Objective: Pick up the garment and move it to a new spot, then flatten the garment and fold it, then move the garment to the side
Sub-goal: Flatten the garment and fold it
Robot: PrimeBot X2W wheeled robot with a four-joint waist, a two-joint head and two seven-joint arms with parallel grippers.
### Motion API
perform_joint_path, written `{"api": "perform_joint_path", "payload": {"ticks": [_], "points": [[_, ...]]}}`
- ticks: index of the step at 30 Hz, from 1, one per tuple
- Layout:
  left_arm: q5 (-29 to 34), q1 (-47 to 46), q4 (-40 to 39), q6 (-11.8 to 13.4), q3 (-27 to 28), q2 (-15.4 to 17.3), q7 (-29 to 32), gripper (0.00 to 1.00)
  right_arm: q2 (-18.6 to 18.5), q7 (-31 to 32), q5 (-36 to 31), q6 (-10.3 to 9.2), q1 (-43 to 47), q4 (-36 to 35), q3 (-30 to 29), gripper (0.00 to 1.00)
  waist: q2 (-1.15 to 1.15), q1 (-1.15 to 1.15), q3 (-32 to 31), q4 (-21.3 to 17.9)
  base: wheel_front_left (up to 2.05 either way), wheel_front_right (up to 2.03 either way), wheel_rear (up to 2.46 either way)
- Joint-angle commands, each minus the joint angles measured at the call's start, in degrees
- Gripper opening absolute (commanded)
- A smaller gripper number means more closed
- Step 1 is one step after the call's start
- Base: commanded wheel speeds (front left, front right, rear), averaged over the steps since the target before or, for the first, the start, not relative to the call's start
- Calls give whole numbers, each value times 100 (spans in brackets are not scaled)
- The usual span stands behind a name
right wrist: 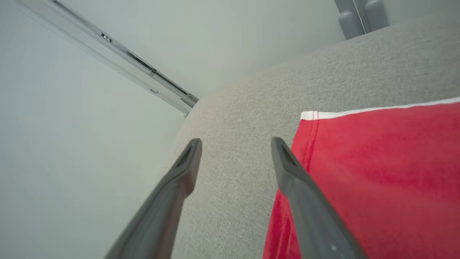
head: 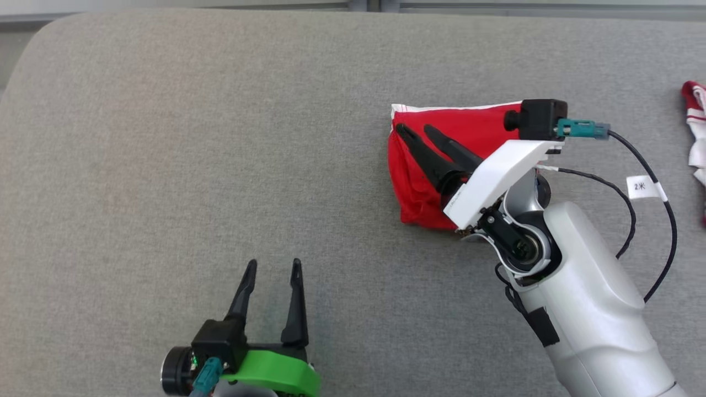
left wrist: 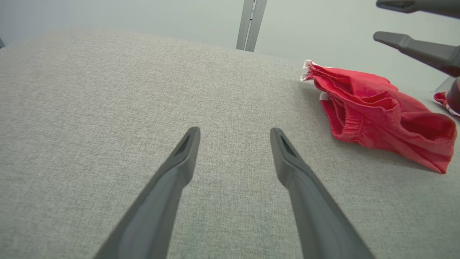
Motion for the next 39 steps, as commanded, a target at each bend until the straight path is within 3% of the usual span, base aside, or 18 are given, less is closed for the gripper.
{"api": "perform_joint_path", "payload": {"ticks": [1, 4, 10, 15, 19, 26, 34, 39], "points": [[104, 131, 13, 16, 99, 21, -14, 100, -16, -148, 46, 2, 147, -78, 10, 100, 0, 0, -225, -216, 0, 0, 0], [199, 281, 11, -31, 312, 21, -14, 100, -35, -564, -416, 2, 353, -354, -71, 100, 0, 0, -448, -429, 0, 0, 0], [478, 596, -97, -196, 755, 25, -14, 100, -608, -1808, -1728, 2, 1263, -799, -636, 100, 0, 0, -887, -809, 0, 0, 0], [594, 880, -234, -344, 1109, 23, -14, 100, -1284, -2866, -2855, 2, 2116, -538, -1229, 100, 0, 0, -1201, -1028, 0, 0, 0], [742, 1023, -323, -539, 1297, 23, -14, 100, -1741, -3202, -3491, -1, 2696, -257, -1449, 100, 0, 0, -1446, -1075, 0, 0, 0], [871, 1227, -383, -737, 1641, 20, -14, 100, -1509, -3219, -4007, 0, 3548, -654, -2072, 100, 0, 0, -1632, -1153, 0, 0, 0], [880, 1395, -294, -823, 1852, 22, -14, 100, -1246, -3220, -4069, 0, 3978, -778, -2084, 100, 0, 0, -1701, -1190, 0, 0, 0], [865, 1456, -359, -728, 1917, 22, -14, 100, -1255, -3221, -4044, 0, 3968, -795, -2012, 100, 0, 0, -1685, -1114, 0, 0, 0]]}}
